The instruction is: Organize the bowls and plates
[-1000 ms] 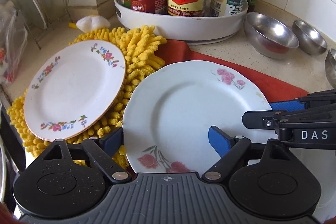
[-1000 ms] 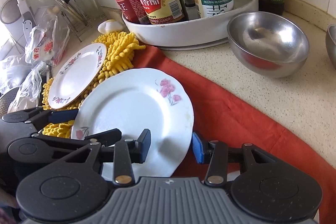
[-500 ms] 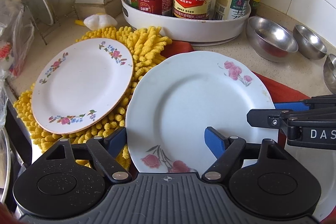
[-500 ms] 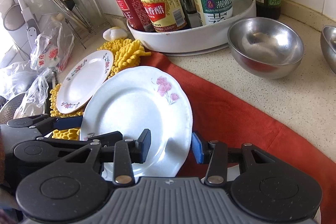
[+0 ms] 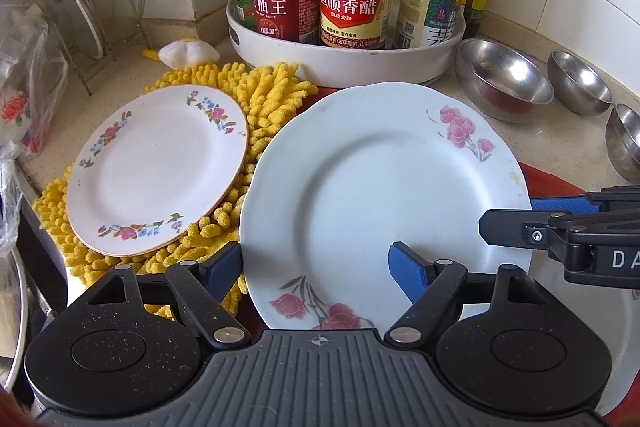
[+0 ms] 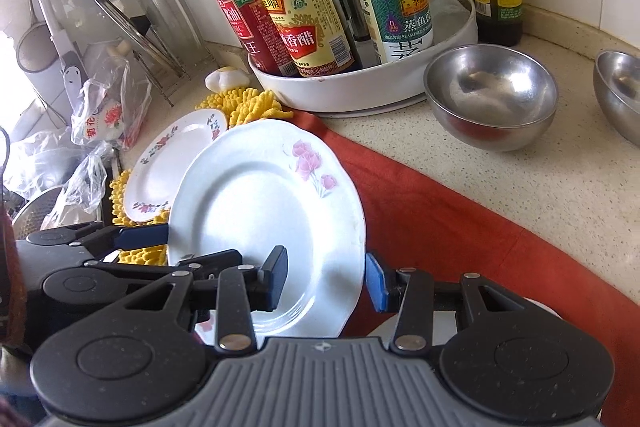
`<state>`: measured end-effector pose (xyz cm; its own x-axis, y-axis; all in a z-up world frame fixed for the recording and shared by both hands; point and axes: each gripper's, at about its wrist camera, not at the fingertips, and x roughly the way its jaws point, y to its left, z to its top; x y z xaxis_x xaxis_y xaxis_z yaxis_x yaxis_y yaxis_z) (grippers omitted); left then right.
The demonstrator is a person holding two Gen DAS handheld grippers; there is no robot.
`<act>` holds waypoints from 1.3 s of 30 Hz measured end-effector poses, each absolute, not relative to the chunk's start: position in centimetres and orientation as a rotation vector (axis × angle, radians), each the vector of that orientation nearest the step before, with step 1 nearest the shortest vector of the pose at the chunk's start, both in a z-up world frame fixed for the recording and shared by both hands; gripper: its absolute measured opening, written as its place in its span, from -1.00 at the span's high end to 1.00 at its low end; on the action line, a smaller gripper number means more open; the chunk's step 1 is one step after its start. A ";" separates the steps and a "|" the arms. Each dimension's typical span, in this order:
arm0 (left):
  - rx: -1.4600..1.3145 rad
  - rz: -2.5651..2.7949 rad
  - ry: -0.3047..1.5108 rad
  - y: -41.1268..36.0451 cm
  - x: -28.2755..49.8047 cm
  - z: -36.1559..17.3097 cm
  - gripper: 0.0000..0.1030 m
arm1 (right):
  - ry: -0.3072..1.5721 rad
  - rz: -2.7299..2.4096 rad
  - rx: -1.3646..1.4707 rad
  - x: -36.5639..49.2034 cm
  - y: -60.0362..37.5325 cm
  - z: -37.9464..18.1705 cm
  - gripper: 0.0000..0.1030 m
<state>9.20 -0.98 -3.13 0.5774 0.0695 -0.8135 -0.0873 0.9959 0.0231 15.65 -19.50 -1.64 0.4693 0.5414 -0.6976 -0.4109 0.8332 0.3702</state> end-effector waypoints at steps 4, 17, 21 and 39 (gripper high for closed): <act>-0.014 0.100 0.951 -1.0 9.2 -3.2 -0.62 | 0.925 0.584 0.146 15.9 -19.0 -2.0 0.20; -0.098 0.048 1.004 1.1 6.1 -5.2 -0.52 | 1.006 0.621 0.115 16.9 -18.5 -4.5 0.25; -0.162 -0.004 0.992 2.2 5.4 -5.4 -0.54 | 1.013 0.654 0.127 16.7 -19.0 -4.8 0.24; -0.124 -0.071 0.959 -0.6 6.3 -3.9 -0.74 | 0.941 0.612 0.207 15.7 -21.7 -2.7 0.18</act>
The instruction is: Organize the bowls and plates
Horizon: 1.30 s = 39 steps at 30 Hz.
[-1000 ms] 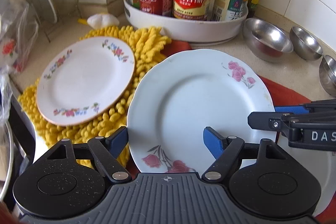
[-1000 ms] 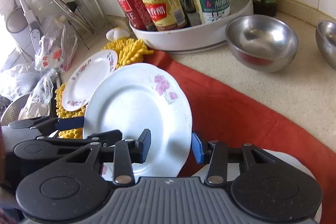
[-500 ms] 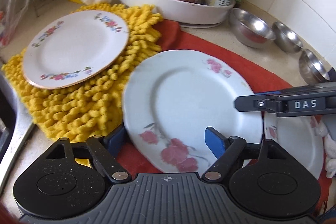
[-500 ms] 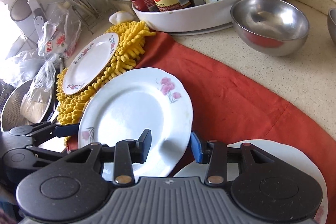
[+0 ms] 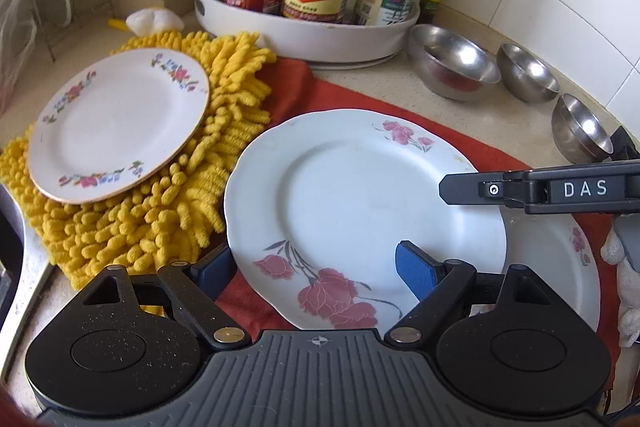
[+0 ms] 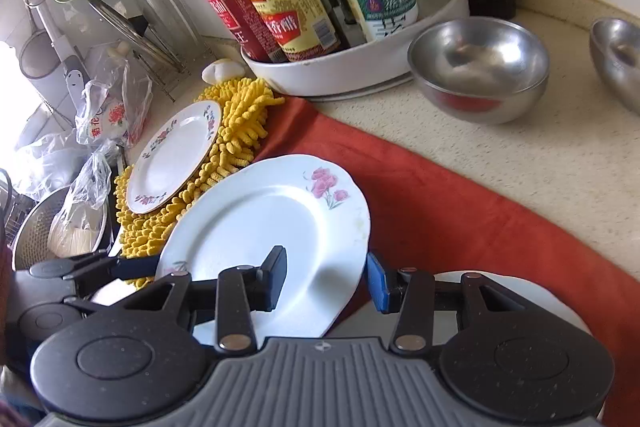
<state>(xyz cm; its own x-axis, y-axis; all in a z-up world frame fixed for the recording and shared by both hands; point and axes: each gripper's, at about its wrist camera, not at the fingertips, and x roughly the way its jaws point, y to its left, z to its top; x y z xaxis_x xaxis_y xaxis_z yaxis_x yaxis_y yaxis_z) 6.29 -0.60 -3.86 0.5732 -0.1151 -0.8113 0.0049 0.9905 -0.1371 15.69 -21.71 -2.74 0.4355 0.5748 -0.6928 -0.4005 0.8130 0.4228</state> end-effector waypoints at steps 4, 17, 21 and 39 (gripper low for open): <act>-0.107 -0.100 0.954 -1.7 6.3 -3.6 -0.74 | 0.928 0.584 0.215 14.6 -23.2 -2.2 0.18; -0.002 -0.301 0.982 -7.8 6.2 -4.4 -0.74 | 0.952 0.398 0.295 9.6 -29.8 -3.0 0.18; 0.027 -0.346 0.989 -9.3 6.2 -4.7 -0.74 | 0.952 0.350 0.306 8.1 -31.2 -3.2 0.18; 0.075 -0.429 0.983 -12.7 5.6 -5.3 -0.66 | 0.927 0.231 0.183 4.8 -34.2 -3.0 0.18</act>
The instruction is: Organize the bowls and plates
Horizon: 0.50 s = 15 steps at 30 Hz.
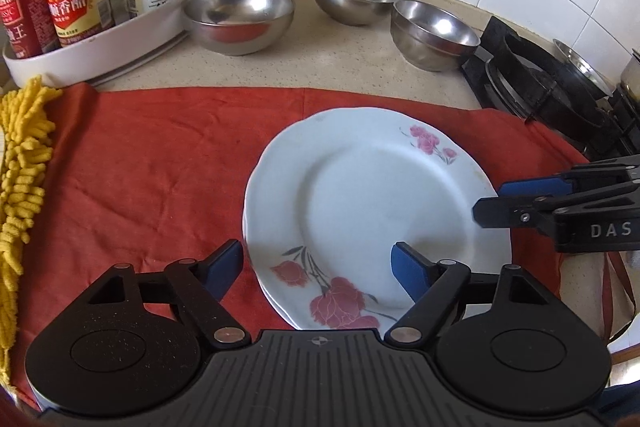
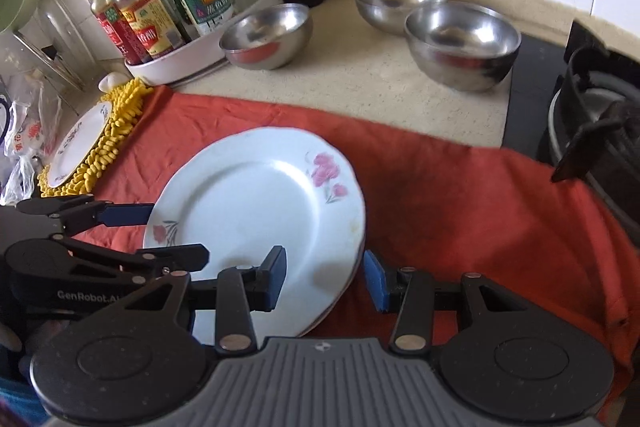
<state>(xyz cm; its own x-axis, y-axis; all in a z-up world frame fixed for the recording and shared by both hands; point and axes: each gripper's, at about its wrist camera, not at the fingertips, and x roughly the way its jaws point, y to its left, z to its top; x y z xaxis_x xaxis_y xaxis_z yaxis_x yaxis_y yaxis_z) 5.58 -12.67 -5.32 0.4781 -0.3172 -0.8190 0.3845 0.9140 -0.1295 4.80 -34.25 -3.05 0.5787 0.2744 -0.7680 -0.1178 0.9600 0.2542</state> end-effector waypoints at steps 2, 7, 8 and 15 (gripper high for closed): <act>0.068 -0.413 0.981 -12.4 5.7 -5.2 -0.66 | 0.905 0.217 0.147 4.8 -34.3 -2.6 0.18; 0.029 -0.338 0.964 -10.4 6.2 -4.3 -0.67 | 0.858 0.255 0.136 6.0 -33.6 -1.6 0.18; 0.020 -0.316 0.961 -9.9 6.3 -4.2 -0.67 | 0.848 0.277 0.131 6.4 -33.2 -1.4 0.18; -0.028 -0.122 0.936 -4.0 7.0 -2.8 -0.68 | 0.840 0.483 0.139 10.4 -27.0 -0.2 0.18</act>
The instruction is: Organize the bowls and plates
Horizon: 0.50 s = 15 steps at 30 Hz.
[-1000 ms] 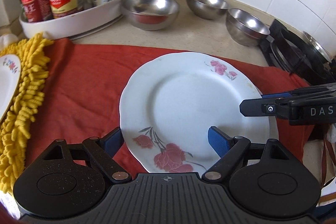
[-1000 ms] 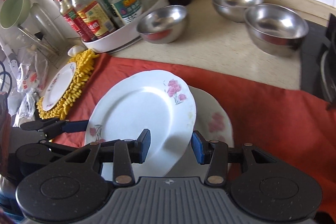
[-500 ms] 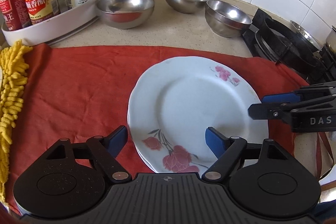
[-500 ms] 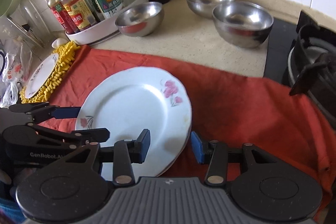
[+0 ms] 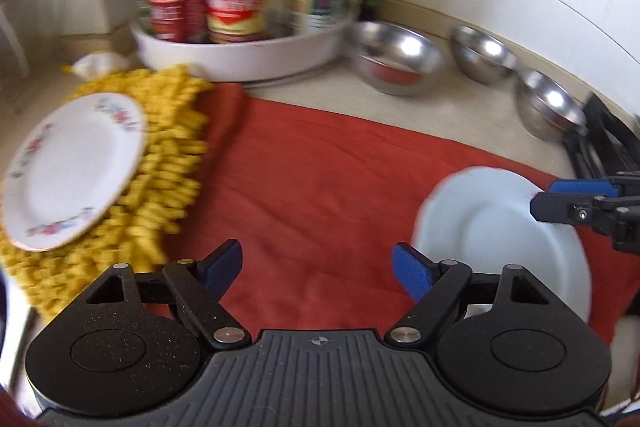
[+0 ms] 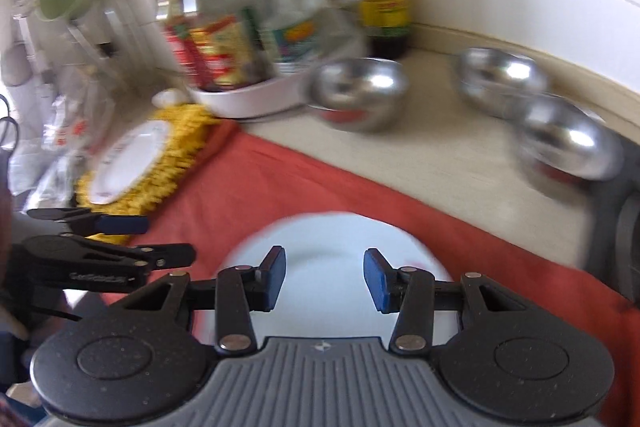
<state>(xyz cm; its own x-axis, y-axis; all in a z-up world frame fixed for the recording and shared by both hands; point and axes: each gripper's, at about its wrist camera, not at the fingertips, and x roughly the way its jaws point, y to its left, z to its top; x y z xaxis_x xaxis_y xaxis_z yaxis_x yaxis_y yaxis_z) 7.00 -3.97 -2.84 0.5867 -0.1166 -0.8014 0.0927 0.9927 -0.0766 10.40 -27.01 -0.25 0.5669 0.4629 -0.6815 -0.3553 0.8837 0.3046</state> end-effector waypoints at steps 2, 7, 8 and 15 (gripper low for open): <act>-0.050 -0.058 0.930 -1.5 7.3 -2.4 -0.69 | 0.839 0.540 0.120 11.4 -24.4 0.0 0.18; -0.089 0.067 0.920 4.1 7.9 -1.7 -0.70 | 0.824 0.652 0.060 14.1 -18.1 0.8 0.18; -0.095 0.084 0.919 5.0 8.0 -1.6 -0.70 | 0.822 0.670 0.046 14.6 -16.8 1.0 0.18; -0.144 0.161 0.931 10.9 8.7 -1.6 -0.71 | 0.863 0.765 0.018 19.5 -9.3 0.9 0.18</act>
